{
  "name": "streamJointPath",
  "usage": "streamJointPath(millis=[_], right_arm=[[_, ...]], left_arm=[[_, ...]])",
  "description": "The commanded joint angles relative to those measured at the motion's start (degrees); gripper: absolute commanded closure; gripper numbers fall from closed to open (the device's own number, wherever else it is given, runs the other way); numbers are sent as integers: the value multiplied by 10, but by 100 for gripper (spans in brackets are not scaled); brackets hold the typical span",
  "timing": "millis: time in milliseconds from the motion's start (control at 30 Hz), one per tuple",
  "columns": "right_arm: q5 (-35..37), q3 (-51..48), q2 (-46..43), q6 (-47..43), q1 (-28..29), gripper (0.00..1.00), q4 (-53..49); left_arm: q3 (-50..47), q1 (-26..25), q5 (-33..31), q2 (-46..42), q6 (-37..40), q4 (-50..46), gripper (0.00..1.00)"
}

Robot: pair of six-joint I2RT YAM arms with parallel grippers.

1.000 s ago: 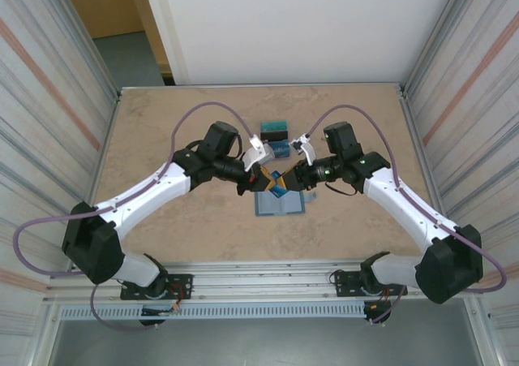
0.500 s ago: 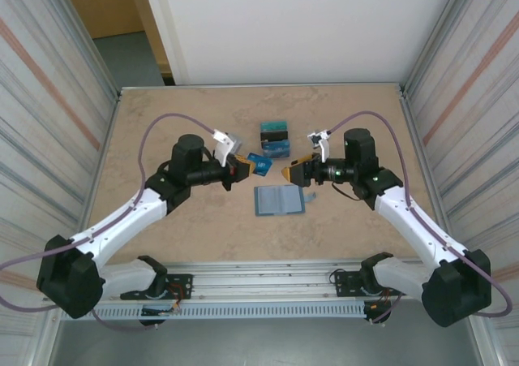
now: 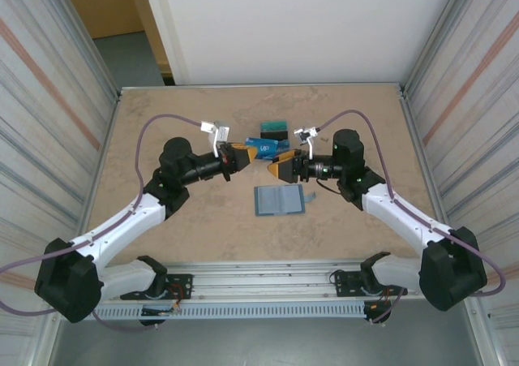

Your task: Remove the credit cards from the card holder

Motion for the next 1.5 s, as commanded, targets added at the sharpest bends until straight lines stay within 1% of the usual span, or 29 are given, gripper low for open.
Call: streamJointPath(millis=[0, 67, 133, 233, 333, 367, 533, 567, 600, 667, 733, 767, 867, 1000, 1133, 1267, 1467], right_arm=[[-9, 29, 5, 10, 3, 42, 42], [-11, 34, 11, 12, 2, 44, 45], [-16, 36, 15, 18, 3, 50, 59], [-23, 39, 20, 28, 3, 62, 84], [-35, 46, 26, 37, 3, 78, 106], [-39, 47, 28, 39, 3, 82, 111], [-53, 53, 27, 43, 3, 94, 113], [-56, 54, 26, 42, 3, 95, 111], [-58, 56, 25, 39, 3, 97, 105], [-56, 59, 18, 22, 2, 99, 78], [-51, 62, 10, 0, 2, 99, 42], [-47, 64, 4, -14, 2, 99, 18], [-39, 70, -10, -54, 3, 99, -47], [-36, 74, -29, -92, 3, 99, -114], [-40, 80, -43, -120, 3, 98, -165], [-48, 88, -49, -137, 4, 98, -194], [-55, 98, -53, -160, 9, 97, -229]], left_arm=[[-8, 4, 29, 2, -43, 66, 100], [-5, 4, 37, 3, -46, 67, 100], [-7, 4, 43, 5, -50, 70, 100], [-7, 4, 51, 6, -55, 72, 100], [-10, 4, 49, 8, -57, 75, 100], [-12, 4, 48, 9, -55, 75, 100], [-12, 6, 51, 15, -54, 70, 100], [-11, 7, 52, 15, -54, 68, 98], [-11, 9, 53, 15, -52, 65, 92], [-9, 15, 57, 11, -47, 56, 72], [-5, 25, 59, 0, -37, 39, 58], [-2, 30, 61, -8, -26, 24, 52], [25, 42, 61, -36, 31, -54, 43], [94, 44, 55, -60, 149, -216, 36], [169, 44, 95, -44, 249, -346, 29], [237, 33, 110, -4, 315, -438, 29], [338, -13, 112, 62, 422, -560, 30]])
